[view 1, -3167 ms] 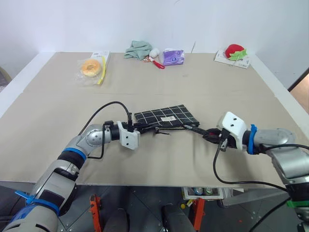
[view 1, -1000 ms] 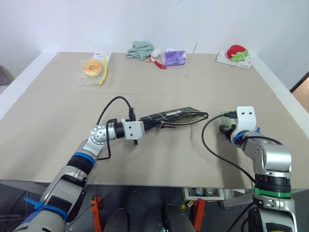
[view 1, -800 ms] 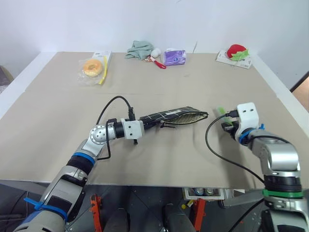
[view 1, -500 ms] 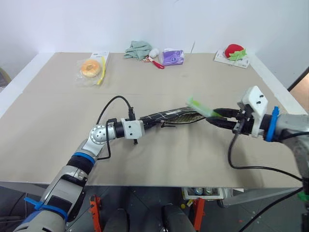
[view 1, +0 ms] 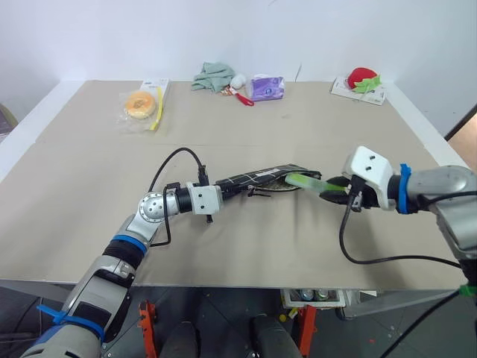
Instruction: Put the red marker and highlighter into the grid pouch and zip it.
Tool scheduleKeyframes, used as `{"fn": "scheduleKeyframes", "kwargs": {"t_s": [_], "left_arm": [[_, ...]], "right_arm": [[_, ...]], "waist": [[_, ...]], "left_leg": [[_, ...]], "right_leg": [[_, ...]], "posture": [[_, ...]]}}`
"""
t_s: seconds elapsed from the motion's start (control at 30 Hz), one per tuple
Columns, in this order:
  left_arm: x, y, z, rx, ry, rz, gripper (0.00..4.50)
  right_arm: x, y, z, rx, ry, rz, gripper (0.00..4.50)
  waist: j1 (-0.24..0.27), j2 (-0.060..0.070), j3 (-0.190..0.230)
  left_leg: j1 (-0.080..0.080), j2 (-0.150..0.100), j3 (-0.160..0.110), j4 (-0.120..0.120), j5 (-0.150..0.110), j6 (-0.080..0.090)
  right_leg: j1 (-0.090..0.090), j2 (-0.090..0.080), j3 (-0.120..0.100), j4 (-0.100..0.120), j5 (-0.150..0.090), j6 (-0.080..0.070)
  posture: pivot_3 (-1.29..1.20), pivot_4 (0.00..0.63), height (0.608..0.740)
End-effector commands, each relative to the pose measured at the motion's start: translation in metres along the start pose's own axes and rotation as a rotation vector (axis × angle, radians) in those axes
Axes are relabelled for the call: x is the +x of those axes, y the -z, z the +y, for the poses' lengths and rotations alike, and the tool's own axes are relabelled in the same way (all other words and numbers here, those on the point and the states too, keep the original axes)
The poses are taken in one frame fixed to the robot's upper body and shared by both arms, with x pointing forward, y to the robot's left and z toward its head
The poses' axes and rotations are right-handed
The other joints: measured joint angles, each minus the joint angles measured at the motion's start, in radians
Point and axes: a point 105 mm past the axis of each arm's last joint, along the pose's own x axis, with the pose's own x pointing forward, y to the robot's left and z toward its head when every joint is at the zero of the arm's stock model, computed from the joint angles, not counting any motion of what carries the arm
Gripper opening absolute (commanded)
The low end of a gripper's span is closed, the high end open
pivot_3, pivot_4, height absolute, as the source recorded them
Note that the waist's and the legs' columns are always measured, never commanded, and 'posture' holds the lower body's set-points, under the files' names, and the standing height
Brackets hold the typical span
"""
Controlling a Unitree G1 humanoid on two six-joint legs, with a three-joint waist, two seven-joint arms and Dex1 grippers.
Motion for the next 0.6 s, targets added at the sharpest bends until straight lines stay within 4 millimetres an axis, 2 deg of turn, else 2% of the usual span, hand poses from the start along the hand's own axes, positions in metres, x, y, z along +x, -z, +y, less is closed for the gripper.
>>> {"fn": "scheduleKeyframes", "kwargs": {"t_s": [0.03,0.13,0.23,0.43,0.5,0.57,0.6], "left_arm": [[0.002,-0.010,0.013,0.038,-0.030,-0.038,0.00],[0.003,-0.011,0.014,0.038,-0.033,-0.042,0.00],[0.003,-0.012,0.014,0.036,-0.036,-0.044,0.00],[0.002,-0.012,0.013,0.026,-0.044,-0.045,0.00],[0.002,-0.012,0.012,0.019,-0.046,-0.045,0.00],[0.002,-0.012,0.012,0.012,-0.049,-0.046,0.00],[0.003,-0.012,0.012,0.009,-0.050,-0.046,0.00]], "right_arm": [[0.010,-0.023,0.003,-0.123,-0.025,-0.046,1.02],[0.024,-0.041,0.014,-0.194,-0.074,-0.082,1.02],[0.035,-0.044,0.018,-0.279,-0.090,-0.059,1.02],[0.041,-0.060,0.016,-0.336,-0.077,-0.119,1.02],[0.037,-0.065,0.014,-0.321,-0.079,-0.147,2.06],[0.031,-0.074,0.014,-0.290,-0.084,-0.198,2.85],[0.029,-0.077,0.014,-0.280,-0.084,-0.217,3.43]], "waist": [[0.000,0.000,0.000],[0.000,0.000,0.000],[0.001,0.000,0.000],[0.001,0.000,0.000],[0.001,0.000,0.000],[0.002,0.000,0.000],[0.001,0.000,0.000]], "left_leg": [[0.000,0.000,0.000,0.000,0.000,0.000],[0.000,0.000,0.000,0.000,0.000,0.000],[0.000,0.000,0.000,0.000,0.000,0.000],[-0.001,0.000,0.000,0.000,0.000,0.000],[-0.001,0.000,0.000,0.000,0.000,0.000],[0.000,0.000,0.000,0.000,0.000,0.000],[-0.001,0.000,0.000,0.000,0.000,0.000]], "right_leg": [[0.000,0.000,0.000,0.000,0.000,0.000],[0.000,0.000,0.000,0.000,0.000,0.000],[0.000,0.000,0.000,0.000,0.000,0.000],[0.000,0.000,0.000,0.000,0.000,0.000],[0.000,0.000,0.000,0.000,0.000,0.000],[0.000,0.000,0.000,0.000,0.000,-0.001],[0.000,0.000,0.000,0.000,0.000,-0.001]], "posture": [[0.00,0.150,0.739],[0.00,0.150,0.739],[0.00,0.150,0.739],[0.00,0.150,0.739],[0.00,0.150,0.739],[0.00,0.150,0.739],[0.00,0.150,0.739]]}}
